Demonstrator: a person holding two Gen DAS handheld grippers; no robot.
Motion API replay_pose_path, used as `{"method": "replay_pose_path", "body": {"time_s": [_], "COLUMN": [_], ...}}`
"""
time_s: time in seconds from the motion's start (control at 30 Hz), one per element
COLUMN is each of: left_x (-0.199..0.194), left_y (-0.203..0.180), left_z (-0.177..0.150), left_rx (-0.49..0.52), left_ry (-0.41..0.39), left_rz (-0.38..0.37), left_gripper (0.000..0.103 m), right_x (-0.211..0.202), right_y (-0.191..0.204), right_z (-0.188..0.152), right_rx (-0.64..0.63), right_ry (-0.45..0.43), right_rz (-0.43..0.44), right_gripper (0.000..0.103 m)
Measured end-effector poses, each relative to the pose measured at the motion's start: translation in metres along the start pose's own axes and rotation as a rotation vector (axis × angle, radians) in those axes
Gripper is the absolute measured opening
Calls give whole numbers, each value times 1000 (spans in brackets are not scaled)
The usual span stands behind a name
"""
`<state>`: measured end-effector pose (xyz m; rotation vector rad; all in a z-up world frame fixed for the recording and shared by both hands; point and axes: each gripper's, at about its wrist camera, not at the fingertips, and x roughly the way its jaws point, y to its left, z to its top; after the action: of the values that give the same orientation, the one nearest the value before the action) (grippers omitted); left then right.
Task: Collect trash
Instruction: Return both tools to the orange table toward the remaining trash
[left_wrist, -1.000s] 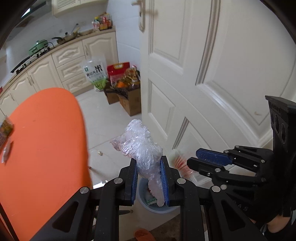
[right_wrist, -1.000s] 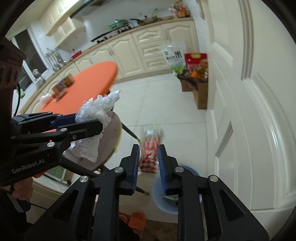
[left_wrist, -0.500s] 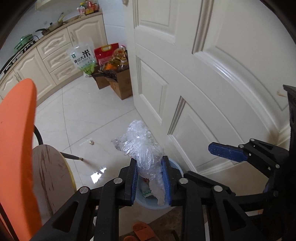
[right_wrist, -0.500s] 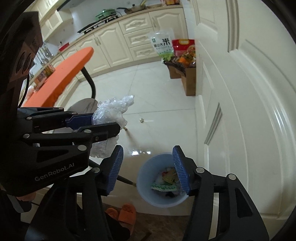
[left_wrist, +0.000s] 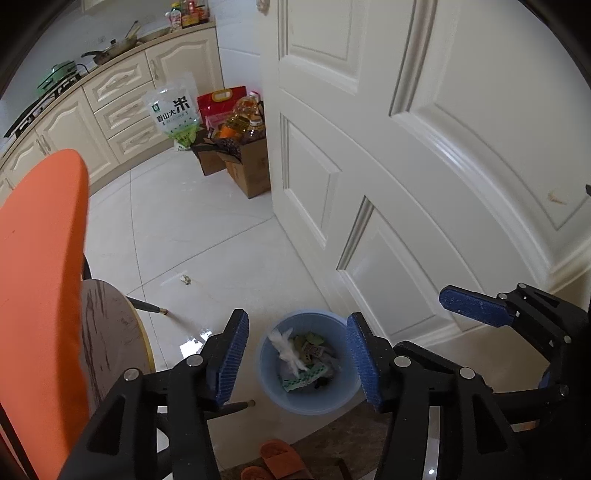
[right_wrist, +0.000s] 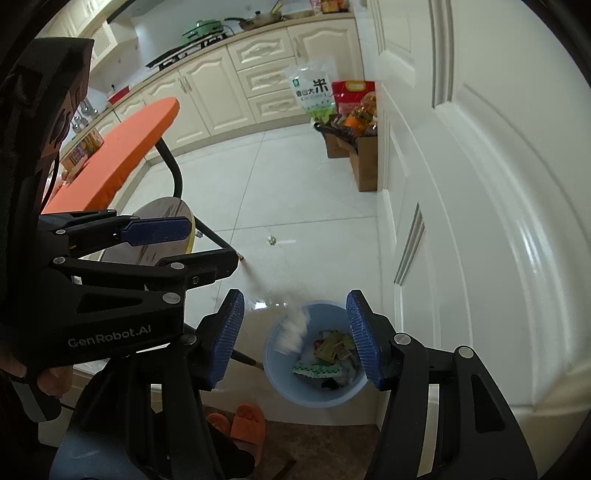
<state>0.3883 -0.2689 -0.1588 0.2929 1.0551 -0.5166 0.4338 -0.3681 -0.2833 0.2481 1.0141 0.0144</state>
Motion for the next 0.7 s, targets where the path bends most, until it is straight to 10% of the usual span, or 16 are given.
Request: {"method": "replay_pose_path", "body": {"time_s": [0.4, 0.7], "left_x": [-120, -216], "left_y": [31, 129], "left_z": [-43, -101], "left_rx": [-62, -205], "left_ry": [-203, -359], "left_rz": [24, 174], "left_gripper": [64, 80], "right_x": [-60, -71], "right_y": [64, 190], "right_z": [23, 69], "right_rx": [-78, -262], "right_ry": [-124, -190], "right_rz": [58, 153], "right_gripper": [66, 80]}}
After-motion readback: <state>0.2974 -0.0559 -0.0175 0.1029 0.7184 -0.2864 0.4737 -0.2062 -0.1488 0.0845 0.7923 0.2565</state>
